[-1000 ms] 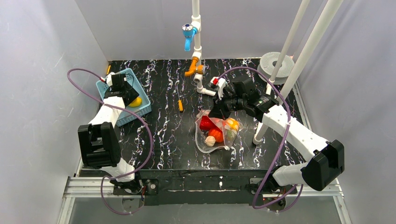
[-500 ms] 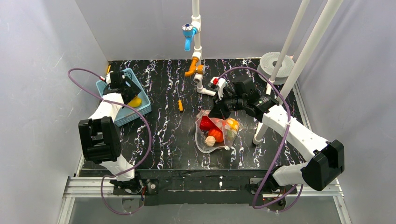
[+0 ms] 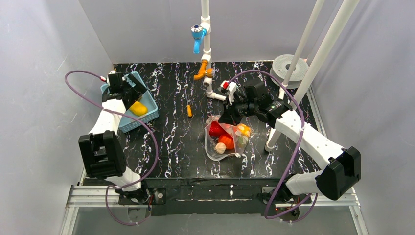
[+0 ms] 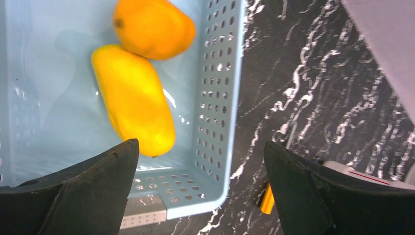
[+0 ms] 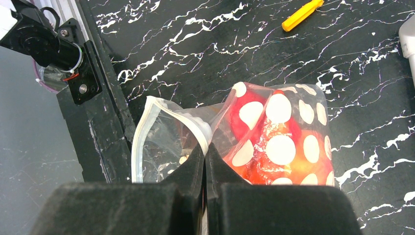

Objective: Open the zip-top bag and remove the fake food
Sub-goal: Place the fake fruit in the bin, then pick up the food from the zipper food storage bag.

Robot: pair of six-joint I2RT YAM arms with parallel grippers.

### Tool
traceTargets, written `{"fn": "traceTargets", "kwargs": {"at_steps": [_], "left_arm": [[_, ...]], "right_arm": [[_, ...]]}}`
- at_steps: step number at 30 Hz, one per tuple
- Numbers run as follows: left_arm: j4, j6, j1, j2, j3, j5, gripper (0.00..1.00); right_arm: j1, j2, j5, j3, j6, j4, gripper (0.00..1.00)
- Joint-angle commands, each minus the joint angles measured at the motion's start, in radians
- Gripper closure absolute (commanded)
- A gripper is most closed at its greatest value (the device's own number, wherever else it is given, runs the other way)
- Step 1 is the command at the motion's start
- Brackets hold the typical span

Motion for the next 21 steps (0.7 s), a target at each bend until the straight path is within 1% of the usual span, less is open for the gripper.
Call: {"fn": "traceTargets", "kwargs": {"at_steps": [1,3,10,12,14,16,18,21], "left_arm": [[-0.020,-0.019,0.020,-0.143,-0.040,0.074,0.02],[0.001,-0.032,0.032,-0.200,-0.091,0.129,0.02],[0.110,-0.087,0.042,-0.394,-0.245,0.423,0.02],[0.113,-0.105,0.036,-0.437,-0.269,0.503,0.02],[0.097,-0.107,0.017,-0.487,-0.286,0.551,0.02],[0.078,-0.104,-0.025,-0.538,-0.301,0.571,0.02],[0.045,-0.096,-0.090,-0.577,-0.307,0.577,0.02],[-0.010,-0.080,-0.234,-0.623,-0.306,0.543,0.02]], "right_arm": [[-0.009,-0.024,-0.020,-0.001,0.004,0.044,0.99],[-0.009,-0.025,-0.020,-0.002,0.003,0.044,0.99],[-0.011,-0.025,-0.027,-0.001,0.003,0.044,0.99],[-0.011,-0.023,-0.028,-0.001,0.001,0.044,0.99],[-0.011,-0.022,-0.030,0.000,-0.003,0.042,0.99],[-0.012,-0.024,-0.032,0.000,-0.009,0.040,0.99],[-0.014,-0.030,-0.035,0.000,-0.013,0.040,0.99],[-0.018,-0.042,-0.041,-0.003,-0.013,0.041,0.99]]}}
